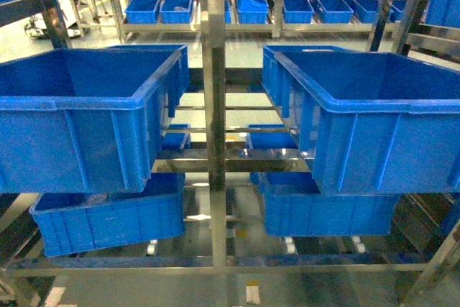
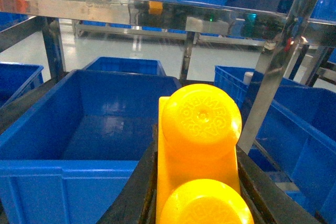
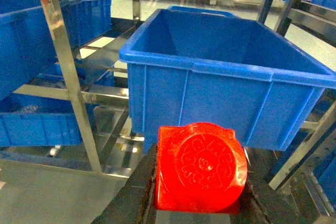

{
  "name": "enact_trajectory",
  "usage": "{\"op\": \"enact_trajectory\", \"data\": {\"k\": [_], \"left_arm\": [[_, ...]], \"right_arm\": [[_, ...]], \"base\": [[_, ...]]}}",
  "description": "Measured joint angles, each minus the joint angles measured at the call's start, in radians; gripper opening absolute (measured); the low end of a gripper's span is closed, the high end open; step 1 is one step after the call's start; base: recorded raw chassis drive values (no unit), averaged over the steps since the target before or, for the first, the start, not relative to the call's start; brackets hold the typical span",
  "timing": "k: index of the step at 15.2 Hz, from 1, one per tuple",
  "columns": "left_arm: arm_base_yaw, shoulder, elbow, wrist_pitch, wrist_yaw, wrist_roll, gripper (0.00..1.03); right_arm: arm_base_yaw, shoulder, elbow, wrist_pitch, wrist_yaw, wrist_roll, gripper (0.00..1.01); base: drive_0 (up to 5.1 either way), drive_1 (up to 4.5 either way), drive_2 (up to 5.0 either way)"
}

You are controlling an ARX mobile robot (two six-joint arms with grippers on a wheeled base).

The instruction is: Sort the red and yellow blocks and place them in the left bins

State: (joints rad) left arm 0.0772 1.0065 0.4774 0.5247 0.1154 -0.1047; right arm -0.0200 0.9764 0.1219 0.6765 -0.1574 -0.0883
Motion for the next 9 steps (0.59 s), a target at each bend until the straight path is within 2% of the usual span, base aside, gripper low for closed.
{"op": "enact_trajectory", "data": {"k": [1, 9], "left_arm": [[0.000, 0.002, 0.000, 0.000, 0.000, 0.000, 0.27], [0.000, 0.002, 0.000, 0.000, 0.000, 0.000, 0.27]], "right_arm": [[0.000, 0.002, 0.000, 0.005, 0.000, 0.000, 0.28], [0.000, 0.003, 0.000, 0.005, 0.000, 0.000, 0.28]], "base": [[-5.0, 2.44, 2.4], [0.1, 4.31, -4.0]]}}
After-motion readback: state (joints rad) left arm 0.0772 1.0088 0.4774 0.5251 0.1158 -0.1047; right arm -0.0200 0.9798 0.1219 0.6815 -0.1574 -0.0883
